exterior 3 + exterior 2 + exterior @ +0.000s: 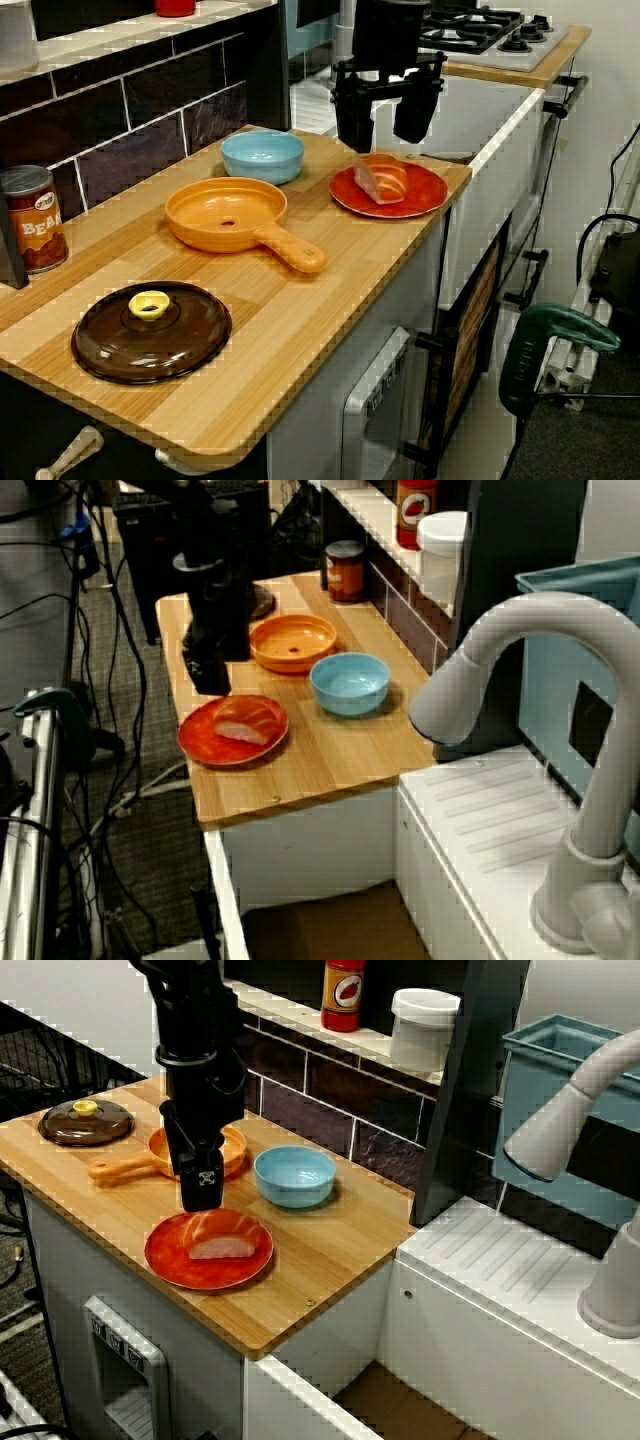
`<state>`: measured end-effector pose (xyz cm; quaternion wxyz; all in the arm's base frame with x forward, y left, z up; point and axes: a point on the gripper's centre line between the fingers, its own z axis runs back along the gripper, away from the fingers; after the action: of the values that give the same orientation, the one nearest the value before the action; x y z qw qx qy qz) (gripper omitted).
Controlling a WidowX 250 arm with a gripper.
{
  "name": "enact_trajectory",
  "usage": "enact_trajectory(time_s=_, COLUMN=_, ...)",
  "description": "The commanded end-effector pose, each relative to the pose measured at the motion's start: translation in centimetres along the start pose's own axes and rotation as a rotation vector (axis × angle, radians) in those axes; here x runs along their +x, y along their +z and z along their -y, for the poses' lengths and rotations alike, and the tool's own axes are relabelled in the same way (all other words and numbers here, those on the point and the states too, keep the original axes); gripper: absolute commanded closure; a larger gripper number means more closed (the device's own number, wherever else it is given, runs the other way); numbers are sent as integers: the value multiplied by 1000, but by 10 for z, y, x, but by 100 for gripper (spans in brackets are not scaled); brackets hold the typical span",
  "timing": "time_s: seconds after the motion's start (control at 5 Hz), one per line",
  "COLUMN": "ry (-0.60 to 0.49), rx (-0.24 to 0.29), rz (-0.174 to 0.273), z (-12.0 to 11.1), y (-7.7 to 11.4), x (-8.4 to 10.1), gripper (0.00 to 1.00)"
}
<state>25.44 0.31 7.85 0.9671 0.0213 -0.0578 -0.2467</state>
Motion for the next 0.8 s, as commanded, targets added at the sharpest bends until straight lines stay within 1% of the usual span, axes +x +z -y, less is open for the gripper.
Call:
enact_trajectory(time_s=0.0, ry=-45, rx=1, rz=85, z=11, y=4, x=-5, gripper=0)
enact_trajectory(time_s=0.2, ry=-37, rx=5, rz=107, z=13, y=-8, x=-7, gripper=0)
enact_trajectory(time_s=0.4, ry=-32, rx=16, rz=115, z=16, y=-23, x=-7, gripper=0)
enact_trajectory(time_s=0.6, ry=-16, rx=16, rz=109, z=14, y=-34, x=-4, gripper=0)
